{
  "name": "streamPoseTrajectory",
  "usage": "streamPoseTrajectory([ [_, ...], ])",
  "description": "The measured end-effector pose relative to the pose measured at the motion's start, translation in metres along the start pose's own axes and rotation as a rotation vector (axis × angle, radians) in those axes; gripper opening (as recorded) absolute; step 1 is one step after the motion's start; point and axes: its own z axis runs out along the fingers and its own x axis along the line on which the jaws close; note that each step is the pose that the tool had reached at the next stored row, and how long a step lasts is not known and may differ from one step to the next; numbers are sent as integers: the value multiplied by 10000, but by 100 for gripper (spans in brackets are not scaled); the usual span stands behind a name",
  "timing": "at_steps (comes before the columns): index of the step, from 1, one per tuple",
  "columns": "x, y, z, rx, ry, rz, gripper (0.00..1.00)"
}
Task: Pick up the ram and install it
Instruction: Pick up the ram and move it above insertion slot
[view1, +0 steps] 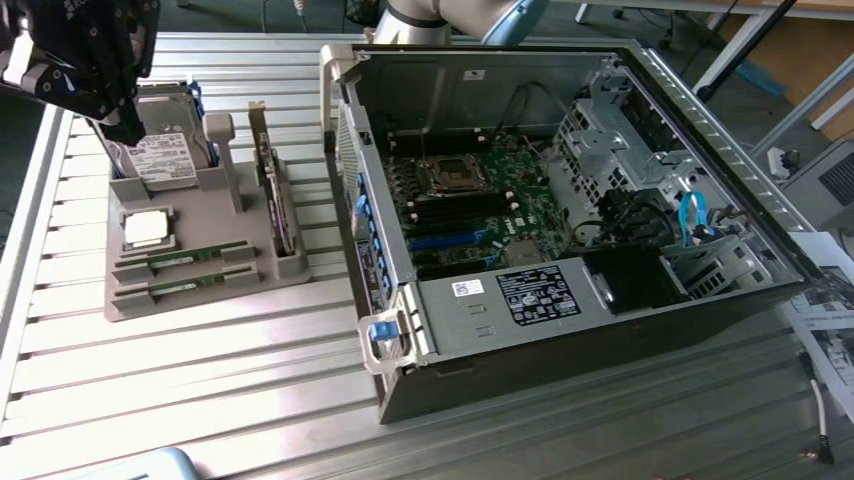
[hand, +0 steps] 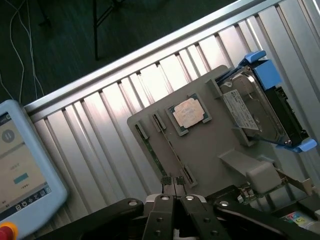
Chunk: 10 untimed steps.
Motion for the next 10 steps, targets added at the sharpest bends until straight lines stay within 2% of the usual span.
streamPoseTrajectory([
  [4, 1, 1, 0, 8, 5, -155, 11],
  [10, 0, 1, 2, 58, 35, -1223, 11],
])
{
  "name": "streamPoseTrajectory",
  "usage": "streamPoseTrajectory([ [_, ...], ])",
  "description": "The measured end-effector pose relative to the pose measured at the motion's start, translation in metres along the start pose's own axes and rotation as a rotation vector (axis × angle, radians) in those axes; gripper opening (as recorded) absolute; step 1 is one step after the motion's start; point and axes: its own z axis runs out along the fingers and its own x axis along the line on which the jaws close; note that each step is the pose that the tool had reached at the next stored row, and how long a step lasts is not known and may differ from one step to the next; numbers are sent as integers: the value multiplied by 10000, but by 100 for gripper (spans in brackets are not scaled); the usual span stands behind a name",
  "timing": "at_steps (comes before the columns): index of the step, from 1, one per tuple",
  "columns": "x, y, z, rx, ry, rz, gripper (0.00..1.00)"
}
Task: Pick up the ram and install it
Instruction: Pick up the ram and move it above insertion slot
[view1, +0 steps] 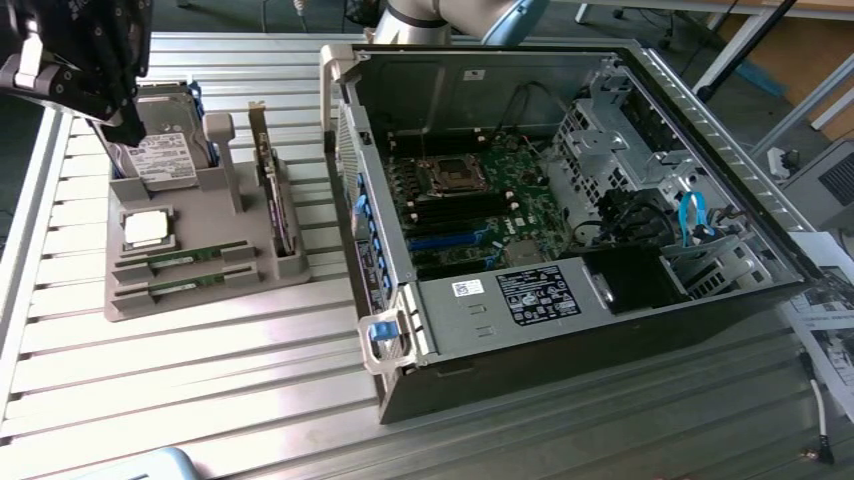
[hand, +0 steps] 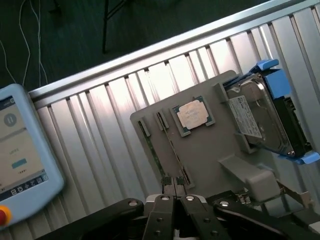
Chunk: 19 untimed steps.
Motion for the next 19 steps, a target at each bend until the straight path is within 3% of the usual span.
streamPoseTrajectory([
  [19, -1, -1, 18, 162, 94, -3428, 11],
])
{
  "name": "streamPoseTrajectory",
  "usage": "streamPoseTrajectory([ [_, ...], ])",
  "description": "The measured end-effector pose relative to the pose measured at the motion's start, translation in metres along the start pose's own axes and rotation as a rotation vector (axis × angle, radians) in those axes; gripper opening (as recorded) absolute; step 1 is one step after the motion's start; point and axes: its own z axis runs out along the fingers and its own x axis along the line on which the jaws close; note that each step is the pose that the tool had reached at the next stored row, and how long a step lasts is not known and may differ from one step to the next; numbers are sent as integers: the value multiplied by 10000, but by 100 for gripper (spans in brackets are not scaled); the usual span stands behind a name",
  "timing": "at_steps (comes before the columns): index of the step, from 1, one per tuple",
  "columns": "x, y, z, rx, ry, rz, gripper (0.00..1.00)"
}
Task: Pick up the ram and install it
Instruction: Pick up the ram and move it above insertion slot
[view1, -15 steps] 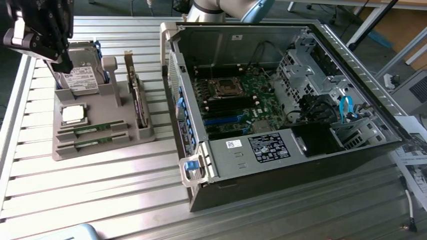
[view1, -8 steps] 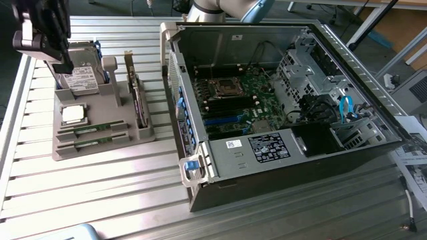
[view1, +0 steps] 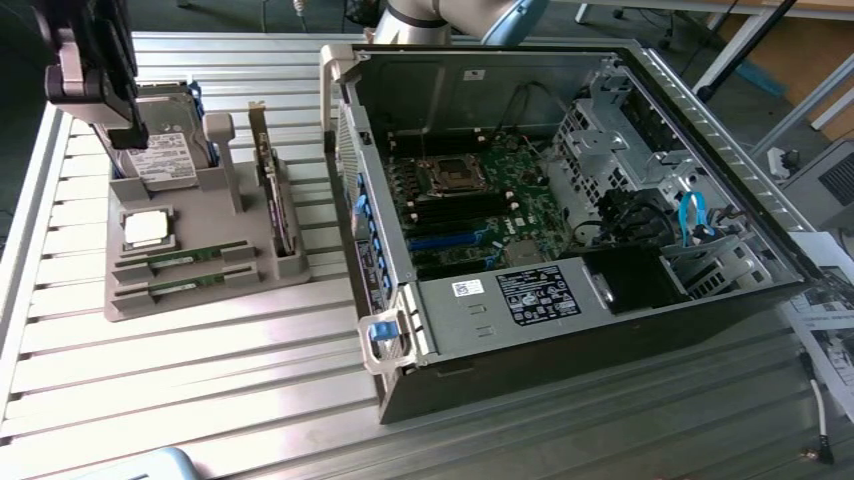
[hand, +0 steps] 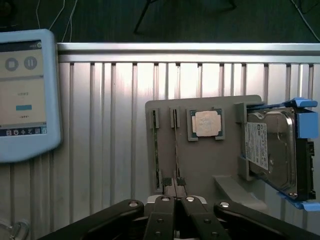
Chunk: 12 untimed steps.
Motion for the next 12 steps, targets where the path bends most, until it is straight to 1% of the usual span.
streamPoseTrajectory([
  [3, 0, 0, 0, 1, 0, -4, 11],
  [4, 0, 1, 0, 7, -9, -4, 11],
  [7, -1, 1, 0, 61, -54, -2, 11],
  [11, 0, 0, 0, 67, -56, -4, 11],
  [12, 1, 1, 0, 91, -65, -7, 11],
])
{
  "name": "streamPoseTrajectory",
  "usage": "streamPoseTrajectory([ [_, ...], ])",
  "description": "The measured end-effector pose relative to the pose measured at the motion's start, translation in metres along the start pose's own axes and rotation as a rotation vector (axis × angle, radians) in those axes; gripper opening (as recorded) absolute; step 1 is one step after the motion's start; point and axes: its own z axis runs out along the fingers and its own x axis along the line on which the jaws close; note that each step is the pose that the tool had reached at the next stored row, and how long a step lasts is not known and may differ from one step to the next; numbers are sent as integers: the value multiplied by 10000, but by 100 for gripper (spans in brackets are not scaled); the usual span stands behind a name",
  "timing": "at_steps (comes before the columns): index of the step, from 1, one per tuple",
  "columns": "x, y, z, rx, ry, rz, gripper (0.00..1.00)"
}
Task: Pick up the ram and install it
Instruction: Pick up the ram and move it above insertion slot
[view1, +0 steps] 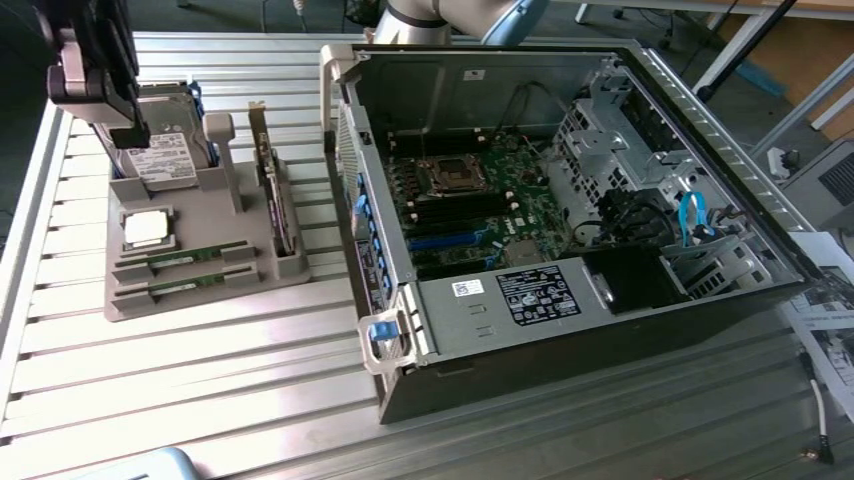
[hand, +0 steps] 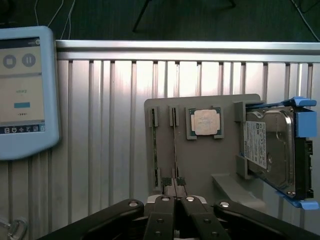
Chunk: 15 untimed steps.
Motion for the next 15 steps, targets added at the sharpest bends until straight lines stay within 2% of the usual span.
streamPoseTrajectory([
  [4, -1, 0, 1, 178, -79, -14, 11],
  [5, -1, 0, 1, 264, -119, -21, 11],
  [6, -1, 0, 0, 304, -134, -25, 11],
  [11, -1, 0, 0, 319, -150, -30, 11],
  [12, -1, 1, 1, 335, -240, -29, 11],
  [13, 0, 0, 0, 368, -401, -29, 11],
  [15, 0, 0, 1, 405, -558, -28, 11],
])
